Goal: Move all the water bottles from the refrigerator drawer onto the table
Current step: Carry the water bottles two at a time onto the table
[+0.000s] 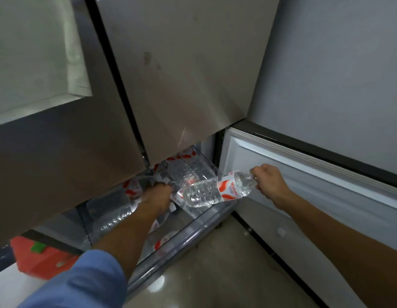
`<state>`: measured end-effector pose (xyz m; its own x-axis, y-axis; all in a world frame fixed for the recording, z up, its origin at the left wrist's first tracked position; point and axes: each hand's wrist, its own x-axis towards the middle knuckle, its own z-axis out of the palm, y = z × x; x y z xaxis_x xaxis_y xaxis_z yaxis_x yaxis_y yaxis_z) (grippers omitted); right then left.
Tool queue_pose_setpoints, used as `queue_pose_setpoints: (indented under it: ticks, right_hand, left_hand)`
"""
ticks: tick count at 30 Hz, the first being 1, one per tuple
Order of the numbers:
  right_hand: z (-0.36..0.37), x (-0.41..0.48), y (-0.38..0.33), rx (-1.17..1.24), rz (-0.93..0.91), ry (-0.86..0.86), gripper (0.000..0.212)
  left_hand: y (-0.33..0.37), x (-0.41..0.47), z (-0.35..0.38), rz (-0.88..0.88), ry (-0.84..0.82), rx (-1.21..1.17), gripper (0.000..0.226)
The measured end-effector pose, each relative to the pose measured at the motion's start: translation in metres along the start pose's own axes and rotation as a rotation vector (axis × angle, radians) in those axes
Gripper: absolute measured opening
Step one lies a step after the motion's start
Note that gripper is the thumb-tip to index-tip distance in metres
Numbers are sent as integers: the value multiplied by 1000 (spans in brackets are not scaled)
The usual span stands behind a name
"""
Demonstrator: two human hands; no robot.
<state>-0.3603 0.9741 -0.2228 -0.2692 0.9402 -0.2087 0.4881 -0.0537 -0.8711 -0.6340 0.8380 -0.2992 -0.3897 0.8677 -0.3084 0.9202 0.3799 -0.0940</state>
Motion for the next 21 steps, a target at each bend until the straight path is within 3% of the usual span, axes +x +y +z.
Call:
queue_pose_setpoints:
  ticks: [9, 12, 16, 21]
  right_hand:
    - [4, -17, -14, -267, -231, 33, 25]
    - [2, -27, -31, -396, -349, 27, 25]
    - [-6, -43, -60, -457, -547, 19, 26]
    - [-18, -81, -92, -453, -803, -68, 28]
  left_hand:
    - [-2, -71, -45, 66, 273, 254, 47]
    - [-6, -115, -73, 35, 358, 248, 37]
    - [-7, -180, -101, -192, 558, 119, 22]
    - [28, -266, -123, -406, 704, 92, 26]
